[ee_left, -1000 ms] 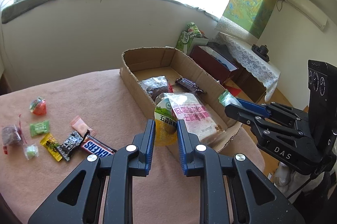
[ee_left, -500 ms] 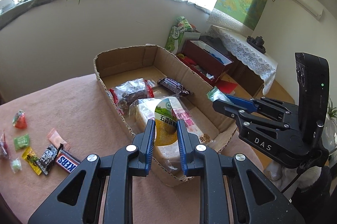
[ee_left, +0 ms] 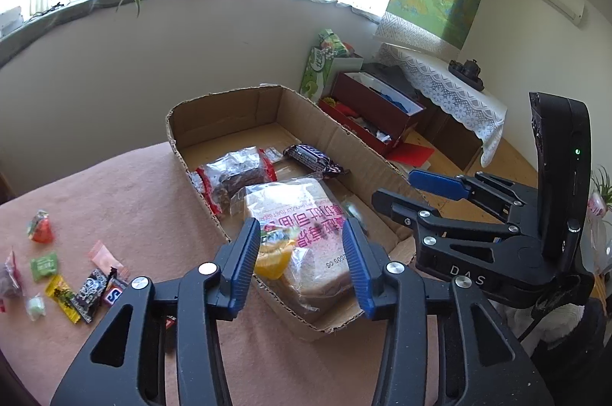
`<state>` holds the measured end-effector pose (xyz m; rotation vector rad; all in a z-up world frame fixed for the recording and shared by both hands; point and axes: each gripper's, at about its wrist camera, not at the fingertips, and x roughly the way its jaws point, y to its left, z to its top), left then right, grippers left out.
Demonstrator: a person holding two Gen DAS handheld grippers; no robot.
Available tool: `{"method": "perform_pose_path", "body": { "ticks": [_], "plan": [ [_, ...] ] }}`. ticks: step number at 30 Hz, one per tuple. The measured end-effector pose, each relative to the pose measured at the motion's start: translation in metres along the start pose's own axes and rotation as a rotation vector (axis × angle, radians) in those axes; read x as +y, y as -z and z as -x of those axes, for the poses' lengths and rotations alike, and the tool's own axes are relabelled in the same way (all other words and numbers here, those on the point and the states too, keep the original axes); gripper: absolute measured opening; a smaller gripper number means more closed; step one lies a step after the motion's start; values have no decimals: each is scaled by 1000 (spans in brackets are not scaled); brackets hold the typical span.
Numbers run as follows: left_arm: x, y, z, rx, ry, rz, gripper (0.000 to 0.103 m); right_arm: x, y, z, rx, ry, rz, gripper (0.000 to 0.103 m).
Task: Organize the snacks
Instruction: 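Carry the mint packet into the box with the right tool while the left tool carries the yellow candy there, then open both tools over the box and move them back to the snacks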
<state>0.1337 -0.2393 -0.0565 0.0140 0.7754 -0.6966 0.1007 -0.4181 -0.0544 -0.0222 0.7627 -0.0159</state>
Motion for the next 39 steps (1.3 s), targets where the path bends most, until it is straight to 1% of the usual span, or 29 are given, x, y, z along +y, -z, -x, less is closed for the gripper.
{"method": "perform_pose_path", "body": {
  "ticks": [1, 6, 14, 18, 22, 26, 32, 36, 39],
  "plan": [
    [1, 0, 0, 0, -1, 3, 45, 0, 0, 1, -6, 8, 2, 64],
    [3, 1, 3, -1, -1, 8, 45, 1, 0, 2, -6, 17, 0, 68],
    [13, 3, 13, -9, -4, 38, 45, 6, 0, 5, -4, 11, 2, 80],
    [28, 5, 22, -15, 0, 79, 45, 15, -1, 10, -9, 7, 10, 81],
    [44, 9, 36, -33, -25, 103, 45, 27, -3, 17, -21, -12, 21, 81],
    [66, 16, 52, -49, -66, 135, 45, 43, -5, 25, -39, -37, 38, 82],
    [109, 32, 77, -65, -141, 195, 45, 72, -7, 38, -68, -110, 68, 82],
    [140, 43, 91, -70, -190, 250, 45, 97, -4, 42, -70, -167, 105, 82],
    [158, 52, 101, -72, -222, 270, 45, 115, 0, 41, -60, -213, 126, 82]
  ]
}}
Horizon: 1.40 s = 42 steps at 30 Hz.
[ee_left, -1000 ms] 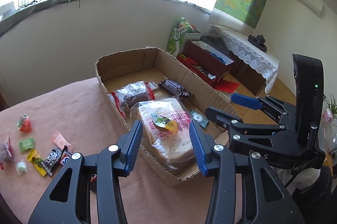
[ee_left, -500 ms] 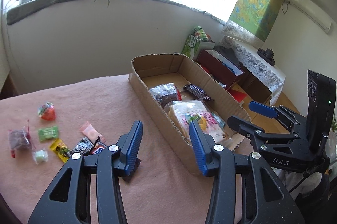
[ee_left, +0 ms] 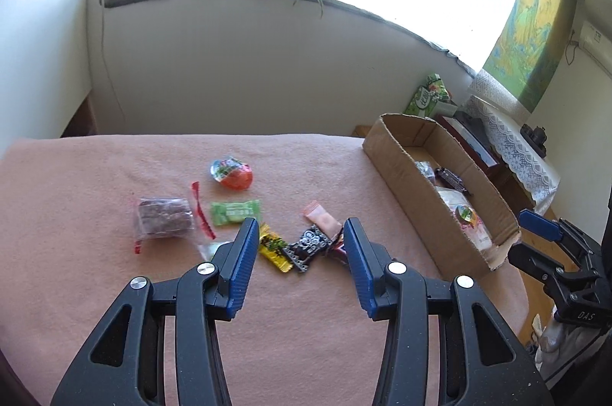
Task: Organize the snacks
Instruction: 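Open both tools over the box and move them back to the snacks, then close the right tool on the Snickers bar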
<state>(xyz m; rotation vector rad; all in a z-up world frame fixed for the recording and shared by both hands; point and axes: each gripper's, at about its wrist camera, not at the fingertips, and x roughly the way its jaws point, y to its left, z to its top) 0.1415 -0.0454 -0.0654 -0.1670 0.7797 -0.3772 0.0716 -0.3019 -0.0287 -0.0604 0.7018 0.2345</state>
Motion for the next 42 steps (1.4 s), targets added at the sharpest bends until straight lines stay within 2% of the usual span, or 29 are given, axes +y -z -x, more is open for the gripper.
{"method": "perform_pose_path", "body": {
  "ticks": [10, 13, 24, 34, 42],
  "plan": [
    [40, 20, -6, 48, -71, 12, 42, 63, 10, -43, 81, -115, 89, 82],
    [43, 23, -13, 70, -83, -7, 38, 69, 10, -58, 104, -108, 100, 82],
    [38, 21, -49, 114, -126, -95, 38, 68, 4, -107, 165, -61, 63, 81],
    [33, 16, -66, 124, -126, -112, 38, 70, 1, -137, 204, -18, 81, 81],
    [39, 16, -72, 139, -137, -95, 36, 71, 7, -151, 245, -22, 84, 81]
  ]
}}
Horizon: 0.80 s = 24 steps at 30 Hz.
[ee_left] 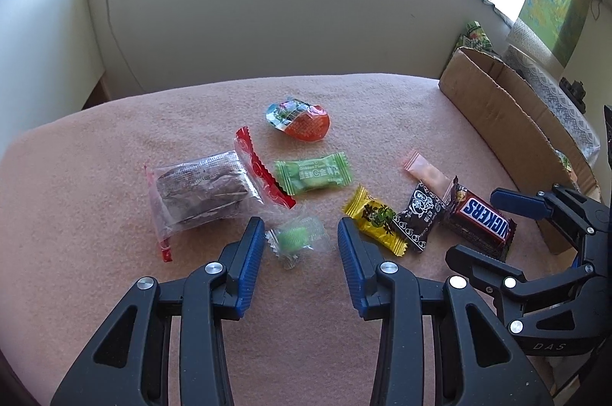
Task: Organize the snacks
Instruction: 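Close the right tool on the Snickers bar, then carry the Snickers bar to the box with the right tool while the left grasps the green candy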
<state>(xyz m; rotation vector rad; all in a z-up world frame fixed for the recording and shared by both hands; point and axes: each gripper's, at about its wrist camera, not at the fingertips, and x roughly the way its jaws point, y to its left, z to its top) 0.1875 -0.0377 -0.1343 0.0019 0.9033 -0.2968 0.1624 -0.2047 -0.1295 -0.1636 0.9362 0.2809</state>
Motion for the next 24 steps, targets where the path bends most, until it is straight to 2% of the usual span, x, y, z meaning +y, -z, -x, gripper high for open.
{"method": "perform_pose_path", "body": {
  "ticks": [1, 2, 5, 6, 8, 11, 24],
  "plan": [
    [0, 0, 0, -1, -8, 1, 31, 0, 0, 0, -1, -1, 0, 79],
    [1, 0, 0, -1, -12, 6, 27, 0, 1, 0, 0, -4, 1, 71],
    [7, 1, 2, -4, -14, 26, 16, 0, 3, 1, 4, -6, -2, 62],
    [8, 1, 2, -4, -14, 29, 15, 0, 4, 1, 4, -7, -3, 58],
    [9, 2, 3, -3, -13, 25, 15, 0, 5, 3, 1, -6, -4, 40],
    [7, 4, 5, -2, -15, 7, 15, -1, 7, 5, -1, -14, -5, 30],
    [6, 19, 39, -44, 11, 38, 14, 4, 19, 21, -30, -43, -9, 30]
  ]
}}
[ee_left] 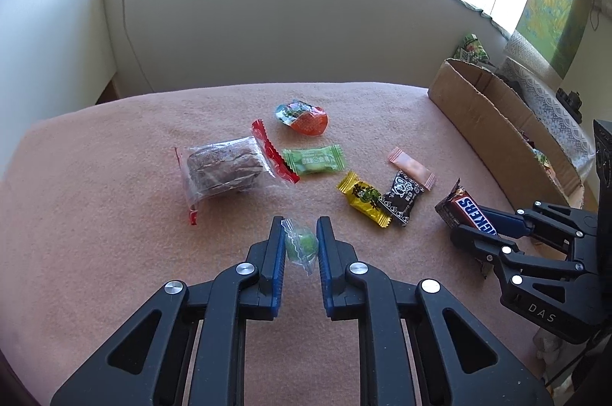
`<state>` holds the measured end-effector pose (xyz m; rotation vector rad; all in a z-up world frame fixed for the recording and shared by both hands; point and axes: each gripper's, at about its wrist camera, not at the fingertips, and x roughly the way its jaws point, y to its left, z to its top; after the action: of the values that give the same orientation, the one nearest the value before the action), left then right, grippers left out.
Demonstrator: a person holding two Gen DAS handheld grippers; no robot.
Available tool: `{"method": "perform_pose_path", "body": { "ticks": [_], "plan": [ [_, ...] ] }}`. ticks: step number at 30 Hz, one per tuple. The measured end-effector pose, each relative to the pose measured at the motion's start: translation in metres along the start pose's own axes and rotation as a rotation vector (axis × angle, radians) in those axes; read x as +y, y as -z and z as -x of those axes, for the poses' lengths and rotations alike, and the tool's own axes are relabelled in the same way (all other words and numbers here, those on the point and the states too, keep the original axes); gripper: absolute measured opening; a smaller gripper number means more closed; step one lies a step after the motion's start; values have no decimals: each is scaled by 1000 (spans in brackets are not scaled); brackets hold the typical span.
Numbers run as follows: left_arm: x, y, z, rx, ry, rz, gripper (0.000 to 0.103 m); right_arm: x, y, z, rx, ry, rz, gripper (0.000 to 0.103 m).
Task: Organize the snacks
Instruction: 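Carry the Snickers bar to the box with the right tool while the left grasps the green candy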
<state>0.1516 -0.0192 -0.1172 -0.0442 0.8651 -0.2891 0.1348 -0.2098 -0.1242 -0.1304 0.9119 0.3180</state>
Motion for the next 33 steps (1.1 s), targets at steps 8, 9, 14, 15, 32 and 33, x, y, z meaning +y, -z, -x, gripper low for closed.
{"method": "perform_pose_path", "body": {
  "ticks": [8, 9, 14, 15, 32, 33],
  "plan": [
    [-11, 6, 23, -33, 28, 1, 14, 3, 8, 21, -32, -8, 0, 30],
    [-13, 6, 25, -38, 33, -3, 14, 3, 9, 25, -39, -8, -1, 30],
    [-29, 7, 40, -70, 48, -24, 14, 1, 11, 45, -66, -8, -9, 30],
    [-31, 7, 42, -76, 54, -26, 14, -1, 11, 49, -72, -7, -11, 30],
    [-93, -13, 53, -131, 159, -89, 14, -45, 3, 106, -174, 43, -58, 30],
    [-98, -16, 52, -130, 165, -93, 14, -50, 2, 108, -178, 47, -68, 30]
  ]
}}
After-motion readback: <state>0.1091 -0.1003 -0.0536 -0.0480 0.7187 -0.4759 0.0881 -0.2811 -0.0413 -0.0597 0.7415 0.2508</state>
